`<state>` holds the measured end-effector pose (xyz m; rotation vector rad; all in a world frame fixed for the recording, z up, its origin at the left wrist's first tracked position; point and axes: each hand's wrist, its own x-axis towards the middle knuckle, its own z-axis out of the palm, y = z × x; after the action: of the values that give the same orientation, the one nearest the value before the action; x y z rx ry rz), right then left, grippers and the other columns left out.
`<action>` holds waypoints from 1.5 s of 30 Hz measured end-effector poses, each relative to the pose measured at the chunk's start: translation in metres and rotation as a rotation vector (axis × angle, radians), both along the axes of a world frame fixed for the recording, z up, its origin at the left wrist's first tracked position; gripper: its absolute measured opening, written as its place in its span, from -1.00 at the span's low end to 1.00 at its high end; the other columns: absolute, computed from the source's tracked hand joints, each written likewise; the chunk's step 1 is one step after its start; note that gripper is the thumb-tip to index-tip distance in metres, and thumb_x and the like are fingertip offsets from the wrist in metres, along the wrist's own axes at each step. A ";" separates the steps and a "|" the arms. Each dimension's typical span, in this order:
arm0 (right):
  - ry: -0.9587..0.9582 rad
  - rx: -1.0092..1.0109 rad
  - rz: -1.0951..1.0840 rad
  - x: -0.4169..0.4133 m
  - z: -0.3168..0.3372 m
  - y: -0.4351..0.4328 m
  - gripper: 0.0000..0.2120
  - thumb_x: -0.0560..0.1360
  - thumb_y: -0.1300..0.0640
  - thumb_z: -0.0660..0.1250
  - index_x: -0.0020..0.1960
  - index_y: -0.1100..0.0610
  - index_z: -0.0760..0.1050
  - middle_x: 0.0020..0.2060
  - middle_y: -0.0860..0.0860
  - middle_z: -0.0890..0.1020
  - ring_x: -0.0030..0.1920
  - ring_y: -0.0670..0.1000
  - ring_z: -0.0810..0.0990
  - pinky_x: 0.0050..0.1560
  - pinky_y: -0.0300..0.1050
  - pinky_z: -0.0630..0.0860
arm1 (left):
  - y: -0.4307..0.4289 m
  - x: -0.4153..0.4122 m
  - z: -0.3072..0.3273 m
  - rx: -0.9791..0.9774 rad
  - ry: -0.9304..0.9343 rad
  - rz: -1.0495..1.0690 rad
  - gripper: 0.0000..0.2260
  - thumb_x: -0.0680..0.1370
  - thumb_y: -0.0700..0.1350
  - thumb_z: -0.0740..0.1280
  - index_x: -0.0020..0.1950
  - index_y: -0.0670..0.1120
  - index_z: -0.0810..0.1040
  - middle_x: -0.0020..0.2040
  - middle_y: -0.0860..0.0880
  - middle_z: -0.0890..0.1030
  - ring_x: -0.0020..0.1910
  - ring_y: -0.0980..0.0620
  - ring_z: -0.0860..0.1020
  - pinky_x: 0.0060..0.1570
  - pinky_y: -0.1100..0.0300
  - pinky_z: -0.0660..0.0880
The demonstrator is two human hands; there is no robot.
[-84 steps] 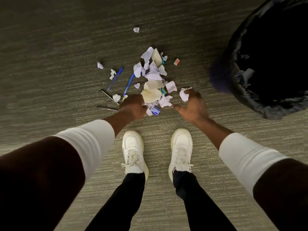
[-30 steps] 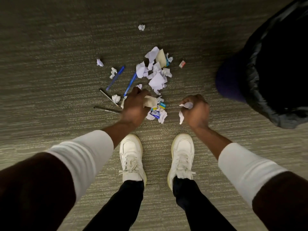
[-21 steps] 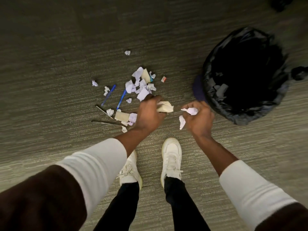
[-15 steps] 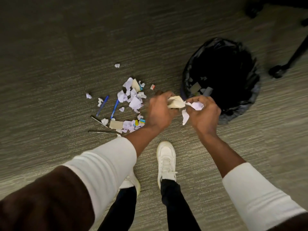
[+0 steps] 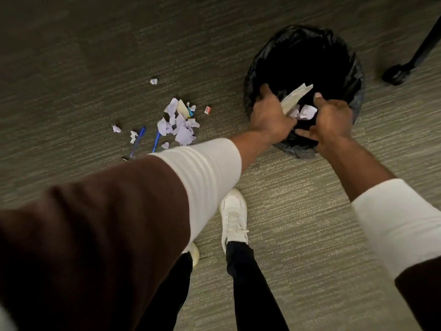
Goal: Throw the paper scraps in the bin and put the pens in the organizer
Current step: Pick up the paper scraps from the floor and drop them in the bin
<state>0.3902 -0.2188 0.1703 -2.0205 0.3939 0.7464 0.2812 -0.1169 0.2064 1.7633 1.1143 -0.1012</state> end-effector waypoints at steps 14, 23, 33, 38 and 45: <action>-0.459 0.147 0.755 -0.135 0.005 0.026 -0.86 0.58 0.22 0.43 0.12 0.11 0.63 0.02 0.03 0.69 -0.13 -0.05 0.67 -0.14 0.06 0.71 | 0.005 -0.187 -0.057 0.171 0.252 -0.034 -0.73 0.59 -0.10 0.40 0.27 -0.09 0.48 0.07 -0.07 0.63 0.00 -0.06 0.64 -0.14 0.09 0.56; -0.356 -0.117 1.359 -0.197 -0.101 0.083 -0.55 0.42 -0.14 0.46 0.26 -0.03 0.53 0.12 0.09 0.63 -0.06 0.14 0.71 0.02 0.09 0.66 | 0.027 -0.293 -0.155 0.089 0.636 -0.096 -0.30 0.50 0.28 0.43 0.42 -0.19 0.38 0.32 -0.22 0.49 0.35 -0.24 0.45 0.25 -0.09 0.50; -0.539 -0.213 1.725 -0.220 -0.222 0.131 -0.25 0.45 -0.23 0.43 0.57 -0.03 0.33 0.49 0.25 0.42 0.51 0.36 0.35 0.39 0.27 0.48 | 0.005 -0.286 -0.264 0.185 0.599 -0.030 0.06 0.40 0.50 0.36 0.66 -0.10 0.07 0.65 -0.36 0.02 0.61 -0.37 0.12 0.52 -0.22 0.24; -0.641 -0.304 1.789 -0.221 -0.244 0.166 -0.08 0.42 -0.25 0.52 0.66 -0.10 0.19 0.61 0.35 0.13 0.60 0.43 0.15 0.50 0.31 0.34 | 0.004 -0.266 -0.298 0.089 0.652 0.026 0.07 0.46 0.43 0.38 0.69 0.03 -0.16 0.66 -0.35 -0.24 0.64 -0.46 -0.14 0.49 -0.30 0.28; -0.739 -0.400 1.884 -0.234 -0.262 0.199 -0.09 0.40 -0.28 0.55 0.62 -0.17 0.19 0.67 0.29 -0.02 0.64 0.44 0.04 0.47 0.38 0.35 | 0.001 -0.275 -0.316 0.216 0.633 -0.072 -0.18 0.64 0.16 0.33 0.68 -0.08 -0.09 0.67 -0.35 -0.13 0.65 -0.37 0.01 0.54 -0.22 0.27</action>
<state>0.1557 -0.0201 -0.0917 -2.3871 -2.1702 0.7866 0.0063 -0.1164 -0.1099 2.0279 1.5506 -0.6397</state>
